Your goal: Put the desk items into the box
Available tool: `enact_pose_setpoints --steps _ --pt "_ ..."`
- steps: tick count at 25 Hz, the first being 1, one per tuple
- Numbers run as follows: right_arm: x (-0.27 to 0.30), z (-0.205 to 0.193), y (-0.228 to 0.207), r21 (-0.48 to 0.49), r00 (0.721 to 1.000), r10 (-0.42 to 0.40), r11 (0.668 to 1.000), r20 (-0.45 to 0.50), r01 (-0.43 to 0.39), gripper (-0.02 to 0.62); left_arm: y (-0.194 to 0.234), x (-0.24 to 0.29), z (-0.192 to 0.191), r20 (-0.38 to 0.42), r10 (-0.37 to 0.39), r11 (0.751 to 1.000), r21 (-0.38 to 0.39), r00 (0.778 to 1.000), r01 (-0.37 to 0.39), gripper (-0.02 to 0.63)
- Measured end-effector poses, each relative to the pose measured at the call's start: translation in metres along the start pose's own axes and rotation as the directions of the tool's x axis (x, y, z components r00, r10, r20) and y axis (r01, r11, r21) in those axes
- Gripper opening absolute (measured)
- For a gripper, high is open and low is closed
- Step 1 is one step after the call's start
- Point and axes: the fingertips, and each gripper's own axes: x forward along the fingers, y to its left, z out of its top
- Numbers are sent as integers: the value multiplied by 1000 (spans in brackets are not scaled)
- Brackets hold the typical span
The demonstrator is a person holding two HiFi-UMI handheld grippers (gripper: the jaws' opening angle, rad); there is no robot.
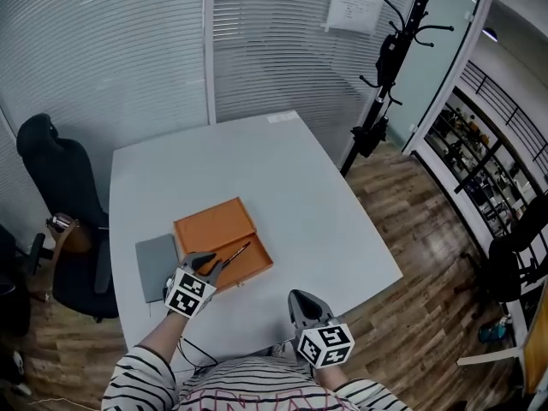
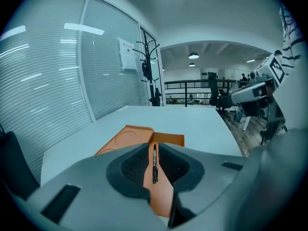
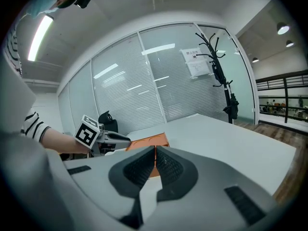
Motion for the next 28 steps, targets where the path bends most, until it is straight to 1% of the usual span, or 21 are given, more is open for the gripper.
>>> enact_pose_setpoints --steps 5,10,14,17,25,28 --pt "-2 1 15 -5 1000 -12 1000 14 12 26 0 -29 9 78 9 1000 6 997 -10 58" --pt "-7 2 29 17 999 -26 1000 42 26 26 -8 -57 14 145 -9 1000 11 989 7 31" --pt "-9 -3 44 -1 999 -32 999 34 32 26 -14 -78 16 192 -21 1000 26 981 16 24" --pt "-11 -9 57 -3 999 -36 999 29 36 26 -16 -93 12 218 -26 1000 1 976 27 23" --pt "-17 -23 82 -7 998 -61 998 21 61 26 -17 -130 -15 261 -15 994 -96 965 42 21" --pt "-18 -29 90 -6 998 -68 998 17 68 26 -20 -142 -26 268 -12 994 -105 963 42 21"
